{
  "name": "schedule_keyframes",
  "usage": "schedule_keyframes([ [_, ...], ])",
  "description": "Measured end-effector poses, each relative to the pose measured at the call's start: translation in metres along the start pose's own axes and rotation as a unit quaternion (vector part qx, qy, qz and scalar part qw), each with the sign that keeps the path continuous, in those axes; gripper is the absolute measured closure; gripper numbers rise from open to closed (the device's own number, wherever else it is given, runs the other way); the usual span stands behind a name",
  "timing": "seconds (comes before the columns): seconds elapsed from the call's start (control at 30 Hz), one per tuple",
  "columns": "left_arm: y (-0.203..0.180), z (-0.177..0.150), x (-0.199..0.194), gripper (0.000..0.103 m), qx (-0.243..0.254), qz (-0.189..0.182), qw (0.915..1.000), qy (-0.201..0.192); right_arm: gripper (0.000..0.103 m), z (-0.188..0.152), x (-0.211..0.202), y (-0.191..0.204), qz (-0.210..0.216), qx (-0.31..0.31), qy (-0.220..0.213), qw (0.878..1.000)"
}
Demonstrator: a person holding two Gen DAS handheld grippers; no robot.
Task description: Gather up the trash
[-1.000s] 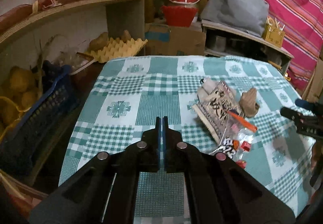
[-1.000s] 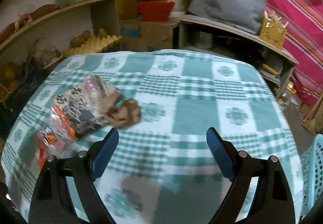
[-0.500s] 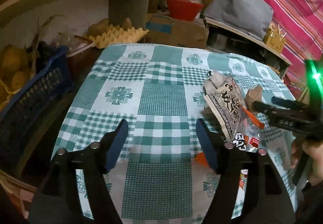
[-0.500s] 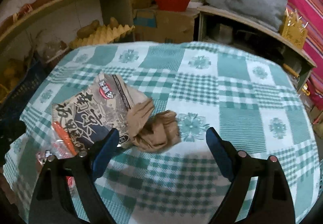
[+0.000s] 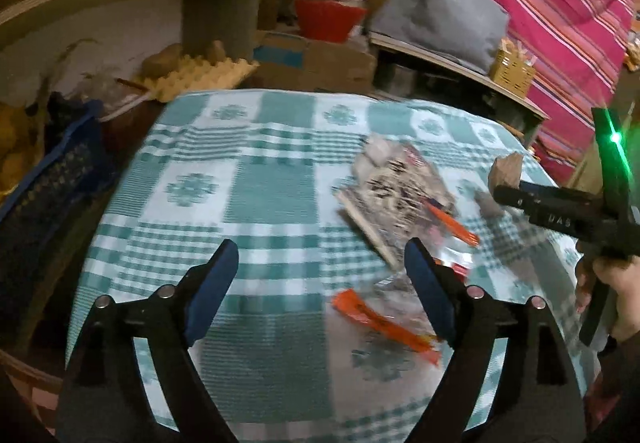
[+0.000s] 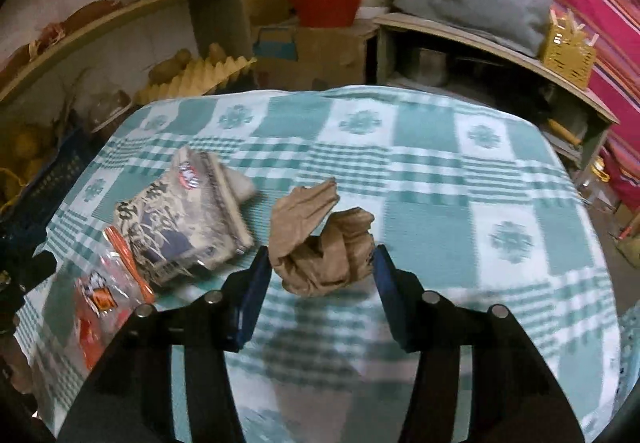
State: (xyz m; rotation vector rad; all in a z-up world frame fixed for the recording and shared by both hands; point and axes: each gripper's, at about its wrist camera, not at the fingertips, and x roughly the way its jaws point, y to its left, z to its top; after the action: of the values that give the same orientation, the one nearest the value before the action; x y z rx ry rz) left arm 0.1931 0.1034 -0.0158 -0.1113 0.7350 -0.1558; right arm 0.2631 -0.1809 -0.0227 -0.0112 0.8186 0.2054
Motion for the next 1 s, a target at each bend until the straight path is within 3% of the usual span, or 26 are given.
schedule_keyframes([
  [0.23, -0.033, -0.01, 0.027, 0.018, 0.045, -0.02, 0.9978, 0.045, 0.051, -0.011, -0.028, -0.04, -0.024, 0.017, -0.012, 0.999],
  [0.27, -0.036, -0.013, 0.032, 0.021, 0.048, -0.023, 0.997, 0.056, 0.051, -0.012, -0.032, -0.045, -0.027, 0.019, -0.013, 0.999],
  [0.33, -0.041, -0.017, 0.041, 0.038, 0.053, -0.035, 0.9953, 0.074, 0.051, -0.015, -0.037, -0.055, -0.034, 0.023, -0.014, 0.999],
  [0.43, -0.052, -0.022, 0.045, 0.05, 0.07, -0.041, 0.9934, 0.081, 0.051, -0.021, -0.044, -0.069, -0.045, 0.027, -0.013, 0.999],
  [0.53, -0.061, -0.023, 0.039, 0.053, 0.072, -0.063, 0.9924, 0.077, 0.051, -0.025, -0.052, -0.08, -0.056, 0.027, -0.016, 0.998],
  [0.83, -0.113, -0.015, 0.005, 0.054, 0.103, -0.078, 0.9911, 0.034, 0.051, -0.036, -0.087, -0.116, -0.079, 0.037, -0.042, 0.995],
  [1.0, -0.14, 0.002, 0.0, 0.054, 0.089, -0.074, 0.9933, 0.006, 0.051, -0.045, -0.105, -0.142, -0.089, 0.051, -0.052, 0.993],
])
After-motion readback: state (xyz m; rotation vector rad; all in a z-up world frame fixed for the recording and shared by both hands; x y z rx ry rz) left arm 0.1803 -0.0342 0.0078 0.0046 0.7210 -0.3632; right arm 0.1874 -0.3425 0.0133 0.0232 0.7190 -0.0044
